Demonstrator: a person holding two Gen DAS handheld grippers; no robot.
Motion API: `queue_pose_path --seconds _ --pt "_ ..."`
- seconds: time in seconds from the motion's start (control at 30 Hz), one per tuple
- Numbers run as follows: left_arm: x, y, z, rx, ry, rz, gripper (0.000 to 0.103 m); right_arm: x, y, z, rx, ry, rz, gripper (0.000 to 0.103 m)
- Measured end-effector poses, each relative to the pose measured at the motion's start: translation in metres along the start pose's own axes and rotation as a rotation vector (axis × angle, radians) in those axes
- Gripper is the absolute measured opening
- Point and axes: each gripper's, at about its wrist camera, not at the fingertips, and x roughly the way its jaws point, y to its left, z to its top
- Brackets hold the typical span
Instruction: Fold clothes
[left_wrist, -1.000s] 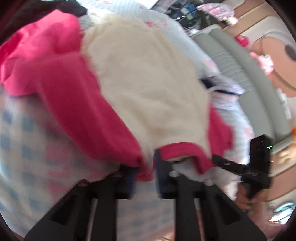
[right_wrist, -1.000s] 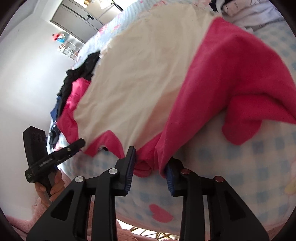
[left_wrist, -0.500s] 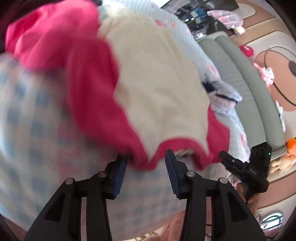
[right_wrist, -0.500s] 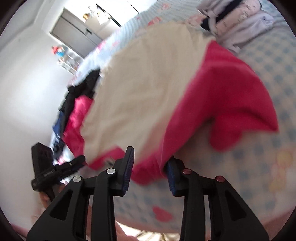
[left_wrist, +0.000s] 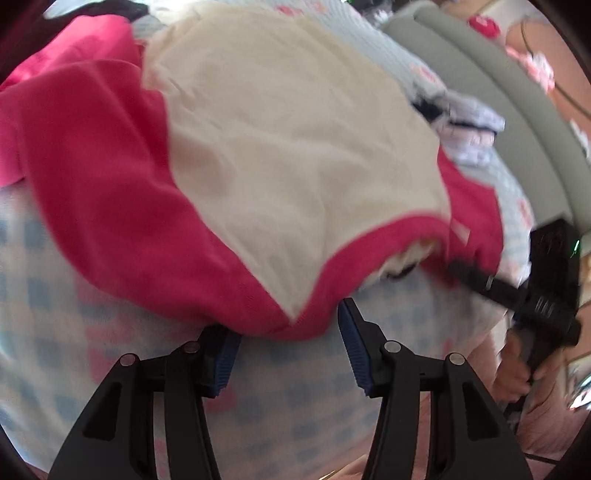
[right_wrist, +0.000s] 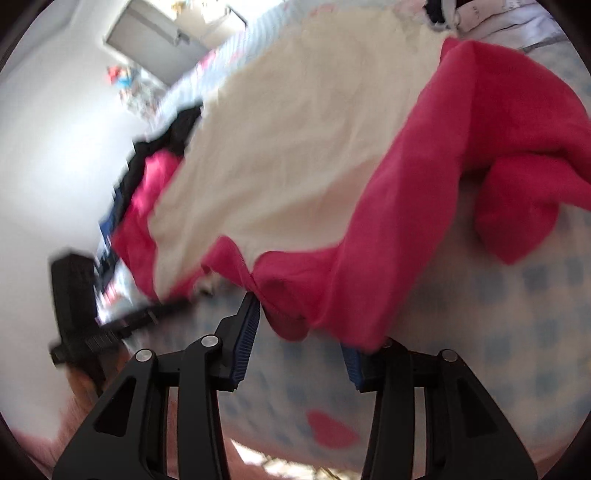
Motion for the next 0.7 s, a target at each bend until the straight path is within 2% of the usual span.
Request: queue_pose_path --seconds 0.1,0.13,0.17,0.2,0.23,0.33,0.4,0.5,0.53,0.57,0.63,0.67,0.7 --pt "-0.003 -0.010 -0.004 0.050 -0.014 0.024 0.053 0.001 0.010 -0.002 -0.044 0.000 0.002 0.040" --pt "-0.004 -0.011 -0.004 0.051 -0.024 0.029 0.047 -0.001 0.013 -0.004 -0.062 -0.013 -0.009 0.036" --pt "-0.007 -0.010 0.000 0.029 -0.038 0.009 0.039 -0.005 0.014 -0.004 -0.069 -0.025 -0.014 0.022" --pt "-0.009 -0.008 0.004 0.005 -0.051 -0.014 0.028 -0.009 0.013 -0.004 -0.059 -0.034 -0.002 0.015" --pt "-0.012 -0.002 0.008 -0.044 -0.059 -0.078 0.027 -0.014 0.012 -0.003 -0.044 -0.044 0.019 0.013" --pt "-0.020 0.031 0.022 -0.288 -0.093 -0.426 0.026 -0.025 0.011 0.006 0.009 -0.058 0.094 0.009" --pt "-0.025 0.036 0.030 -0.299 -0.123 -0.428 0.024 -0.039 0.003 0.011 0.056 -0.053 0.151 0.009" --pt "-0.025 0.033 0.040 -0.272 -0.129 -0.376 0.024 -0.046 -0.005 0.020 0.125 -0.045 0.213 0.009" --pt "-0.025 0.031 0.041 -0.263 -0.129 -0.365 0.028 -0.046 -0.007 0.022 0.142 -0.041 0.226 0.009" --pt "-0.026 0.030 0.040 -0.252 -0.133 -0.349 0.030 -0.045 -0.009 0.024 0.154 -0.038 0.229 0.009" --pt "-0.028 0.027 0.037 -0.220 -0.140 -0.300 0.048 -0.042 -0.009 0.025 0.150 -0.028 0.207 0.012" --pt "-0.024 0.024 0.038 -0.194 -0.133 -0.257 0.047 -0.039 -0.009 0.025 0.141 -0.019 0.186 0.012" --pt "-0.019 0.020 0.038 -0.169 -0.125 -0.213 0.041 -0.034 -0.007 0.025 0.122 -0.004 0.153 0.012"
